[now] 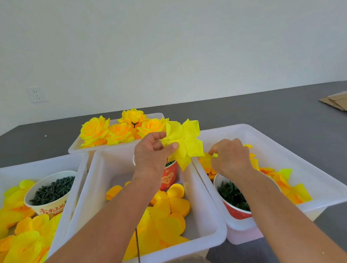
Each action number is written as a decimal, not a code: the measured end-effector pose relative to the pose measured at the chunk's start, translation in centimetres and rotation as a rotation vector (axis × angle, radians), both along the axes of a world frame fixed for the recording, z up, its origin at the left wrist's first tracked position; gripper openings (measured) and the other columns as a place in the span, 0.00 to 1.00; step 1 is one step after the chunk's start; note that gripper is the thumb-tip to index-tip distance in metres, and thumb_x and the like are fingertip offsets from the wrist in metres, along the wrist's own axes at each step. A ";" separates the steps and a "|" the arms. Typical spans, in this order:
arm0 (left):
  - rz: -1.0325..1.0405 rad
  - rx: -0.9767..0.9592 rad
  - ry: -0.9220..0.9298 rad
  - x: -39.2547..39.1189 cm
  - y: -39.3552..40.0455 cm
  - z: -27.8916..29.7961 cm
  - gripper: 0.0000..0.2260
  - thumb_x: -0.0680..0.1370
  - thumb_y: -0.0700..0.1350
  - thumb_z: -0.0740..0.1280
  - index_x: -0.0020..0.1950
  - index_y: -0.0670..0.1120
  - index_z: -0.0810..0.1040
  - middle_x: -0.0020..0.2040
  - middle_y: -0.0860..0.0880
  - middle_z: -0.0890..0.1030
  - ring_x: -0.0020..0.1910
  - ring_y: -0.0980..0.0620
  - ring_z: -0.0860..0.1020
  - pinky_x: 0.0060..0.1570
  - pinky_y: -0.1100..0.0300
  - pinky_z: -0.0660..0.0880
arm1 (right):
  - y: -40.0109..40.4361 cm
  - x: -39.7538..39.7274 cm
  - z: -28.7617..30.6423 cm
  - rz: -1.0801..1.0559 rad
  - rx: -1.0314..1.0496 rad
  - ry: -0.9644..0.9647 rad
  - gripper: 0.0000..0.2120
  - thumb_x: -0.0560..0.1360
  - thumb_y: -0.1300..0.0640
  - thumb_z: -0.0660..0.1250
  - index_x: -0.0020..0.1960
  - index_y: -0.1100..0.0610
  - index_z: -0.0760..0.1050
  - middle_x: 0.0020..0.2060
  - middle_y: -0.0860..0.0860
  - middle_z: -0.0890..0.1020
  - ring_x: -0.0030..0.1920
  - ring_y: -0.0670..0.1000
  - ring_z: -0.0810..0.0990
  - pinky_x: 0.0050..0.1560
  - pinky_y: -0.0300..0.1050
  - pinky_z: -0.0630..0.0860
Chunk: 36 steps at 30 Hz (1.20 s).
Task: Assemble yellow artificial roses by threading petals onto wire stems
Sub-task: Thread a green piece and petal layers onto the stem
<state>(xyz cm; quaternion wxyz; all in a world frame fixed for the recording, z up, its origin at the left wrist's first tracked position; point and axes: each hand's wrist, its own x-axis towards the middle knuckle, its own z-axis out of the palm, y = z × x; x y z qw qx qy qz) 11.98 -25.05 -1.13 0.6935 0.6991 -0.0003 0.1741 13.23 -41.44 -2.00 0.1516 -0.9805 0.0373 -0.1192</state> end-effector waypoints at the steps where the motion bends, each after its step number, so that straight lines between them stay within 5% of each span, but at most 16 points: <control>1: 0.005 0.002 0.000 -0.1 0.0 0.0 0.14 0.71 0.38 0.73 0.46 0.55 0.75 0.47 0.38 0.82 0.49 0.43 0.80 0.45 0.55 0.79 | 0.1 0.0 0.0 0.029 0.043 0.033 0.13 0.71 0.60 0.63 0.53 0.49 0.79 0.53 0.51 0.79 0.57 0.56 0.71 0.55 0.50 0.68; 3: 0.021 0.000 0.009 -0.2 -0.1 0.2 0.14 0.70 0.38 0.74 0.45 0.55 0.75 0.50 0.35 0.80 0.48 0.42 0.80 0.49 0.49 0.79 | 0.2 0.0 0.3 0.115 0.225 0.061 0.08 0.71 0.57 0.66 0.34 0.48 0.75 0.36 0.50 0.76 0.45 0.55 0.72 0.44 0.45 0.69; 5: 0.021 -0.015 0.007 -0.3 -0.1 0.4 0.13 0.69 0.38 0.75 0.44 0.54 0.76 0.50 0.34 0.80 0.45 0.44 0.78 0.50 0.47 0.78 | 0.3 -0.2 0.7 0.185 0.405 0.043 0.18 0.72 0.57 0.66 0.24 0.50 0.70 0.25 0.44 0.69 0.36 0.52 0.66 0.35 0.42 0.63; 7: -0.003 -0.028 -0.005 -0.3 0.0 0.4 0.11 0.69 0.38 0.75 0.44 0.50 0.77 0.48 0.37 0.82 0.44 0.46 0.79 0.48 0.50 0.78 | 0.2 0.0 1.1 0.218 0.488 -0.007 0.13 0.75 0.61 0.63 0.35 0.54 0.82 0.28 0.47 0.73 0.38 0.52 0.69 0.39 0.43 0.67; 10: -0.054 -0.061 0.011 -0.2 0.1 0.2 0.08 0.69 0.38 0.74 0.43 0.47 0.78 0.42 0.46 0.83 0.43 0.49 0.81 0.47 0.53 0.79 | 0.3 0.1 1.6 0.220 0.975 -0.052 0.09 0.76 0.61 0.62 0.49 0.64 0.80 0.47 0.57 0.82 0.44 0.51 0.77 0.48 0.37 0.75; 13: -0.115 -0.090 0.018 -0.3 0.1 0.3 0.07 0.69 0.36 0.74 0.42 0.44 0.78 0.39 0.48 0.83 0.40 0.51 0.82 0.47 0.52 0.79 | 0.1 0.2 1.5 0.319 1.365 0.036 0.17 0.77 0.50 0.62 0.56 0.62 0.79 0.50 0.58 0.82 0.48 0.53 0.81 0.55 0.47 0.76; 15: -0.141 -0.088 -0.004 -0.6 0.0 0.5 0.08 0.69 0.36 0.73 0.45 0.36 0.77 0.41 0.43 0.83 0.42 0.48 0.81 0.48 0.49 0.79 | 0.0 0.0 1.4 0.458 1.381 0.081 0.25 0.70 0.42 0.66 0.58 0.60 0.78 0.49 0.56 0.83 0.47 0.54 0.82 0.53 0.50 0.77; 19: -0.171 -0.110 -0.016 -1.0 -0.5 0.7 0.14 0.69 0.36 0.72 0.49 0.29 0.74 0.48 0.31 0.77 0.46 0.40 0.78 0.51 0.40 0.76 | 0.0 -0.3 1.1 0.596 1.370 0.053 0.20 0.61 0.55 0.73 0.52 0.57 0.80 0.49 0.55 0.84 0.49 0.55 0.83 0.48 0.50 0.80; 25: -0.232 -0.068 0.013 -0.8 -0.5 0.5 0.05 0.76 0.38 0.65 0.40 0.40 0.77 0.39 0.42 0.81 0.32 0.57 0.80 0.35 0.64 0.78 | -0.7 0.2 1.0 0.353 1.486 -0.043 0.09 0.68 0.64 0.71 0.47 0.55 0.81 0.40 0.50 0.85 0.42 0.50 0.84 0.43 0.47 0.81; 29: -0.174 -0.010 0.035 -0.6 -0.5 0.2 0.09 0.75 0.39 0.68 0.35 0.41 0.76 0.29 0.50 0.81 0.27 0.58 0.77 0.31 0.65 0.75 | -0.5 0.3 0.9 0.253 1.491 -0.071 0.08 0.68 0.65 0.72 0.44 0.55 0.81 0.37 0.50 0.85 0.39 0.51 0.83 0.40 0.47 0.81; 32: -0.163 0.004 0.062 -0.6 -0.4 0.1 0.06 0.77 0.40 0.65 0.42 0.39 0.78 0.33 0.49 0.83 0.29 0.57 0.78 0.31 0.64 0.75 | -0.7 0.5 0.9 0.158 1.541 -0.119 0.07 0.70 0.65 0.72 0.44 0.55 0.80 0.40 0.52 0.84 0.40 0.52 0.82 0.41 0.48 0.80; 36: -0.082 0.009 0.098 -0.5 -0.1 0.1 0.06 0.79 0.41 0.64 0.46 0.40 0.78 0.38 0.45 0.82 0.32 0.52 0.77 0.31 0.65 0.75 | -1.3 1.1 0.7 -0.042 1.612 -0.215 0.08 0.70 0.65 0.72 0.38 0.54 0.77 0.36 0.52 0.81 0.35 0.51 0.80 0.29 0.40 0.79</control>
